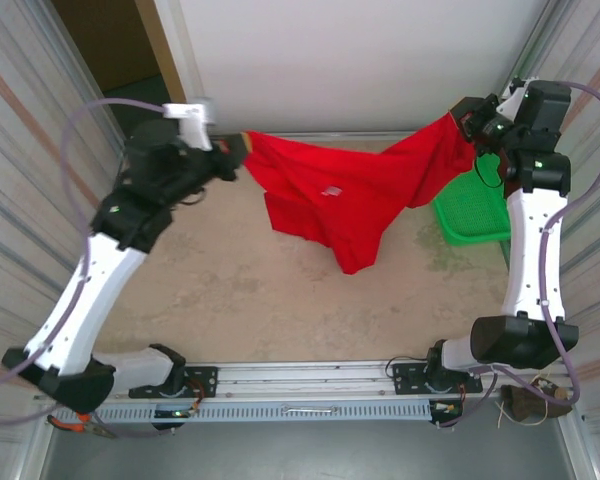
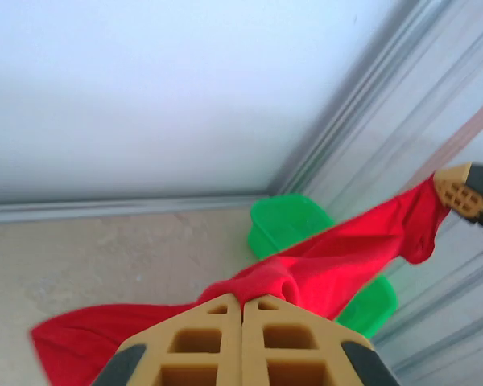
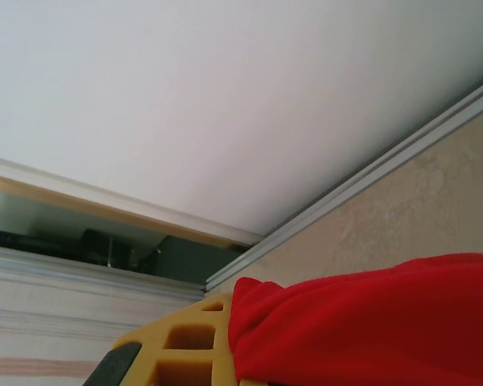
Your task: Fold the inside-out t-shirt
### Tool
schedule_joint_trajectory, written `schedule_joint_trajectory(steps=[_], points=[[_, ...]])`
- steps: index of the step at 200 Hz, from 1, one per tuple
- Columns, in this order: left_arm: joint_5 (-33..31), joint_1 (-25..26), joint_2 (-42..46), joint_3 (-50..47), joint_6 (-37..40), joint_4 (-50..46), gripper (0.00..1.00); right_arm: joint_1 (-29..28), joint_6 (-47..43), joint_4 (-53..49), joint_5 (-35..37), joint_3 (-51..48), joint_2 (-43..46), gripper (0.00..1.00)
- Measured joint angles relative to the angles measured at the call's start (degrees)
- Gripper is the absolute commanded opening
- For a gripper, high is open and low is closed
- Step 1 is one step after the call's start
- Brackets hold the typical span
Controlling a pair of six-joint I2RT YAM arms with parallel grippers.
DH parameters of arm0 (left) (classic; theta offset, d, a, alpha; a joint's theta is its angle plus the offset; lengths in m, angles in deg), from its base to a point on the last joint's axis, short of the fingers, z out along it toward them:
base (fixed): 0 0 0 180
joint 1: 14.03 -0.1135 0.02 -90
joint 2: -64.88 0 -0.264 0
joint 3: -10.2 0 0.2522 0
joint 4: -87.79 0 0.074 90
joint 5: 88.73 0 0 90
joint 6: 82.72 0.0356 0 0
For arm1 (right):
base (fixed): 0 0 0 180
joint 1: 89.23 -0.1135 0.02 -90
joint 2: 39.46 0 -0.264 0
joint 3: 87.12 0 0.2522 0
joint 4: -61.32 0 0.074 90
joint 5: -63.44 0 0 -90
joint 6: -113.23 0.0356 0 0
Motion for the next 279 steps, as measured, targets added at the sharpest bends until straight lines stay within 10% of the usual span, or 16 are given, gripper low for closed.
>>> schedule_joint_trajectory(steps=[75, 171, 216, 279], points=[[10.38, -15.45, -0.68, 4.17, -0.02, -8.68, 0.0, 3.45, 4.13, -1.16, -6.05, 1.33, 7.93, 0.0], [11.65, -20.9, -2.84, 14.6, -1.11, -8.98, 0.0, 0.44, 9.25, 4.15, -9.16, 3.96, 12.5, 0.0], [12.98, -25.68, -17.75, 17.4, -3.98, -6.64, 0.0, -9.88, 6.86, 4.68, -5.07, 7.85, -4.74, 0.0], [13.77, -26.88, -33.11, 40.87, -6.51, -10.78, 0.0, -14.88, 4.57, -1.05, -4.35, 40.94, -29.4, 0.0]])
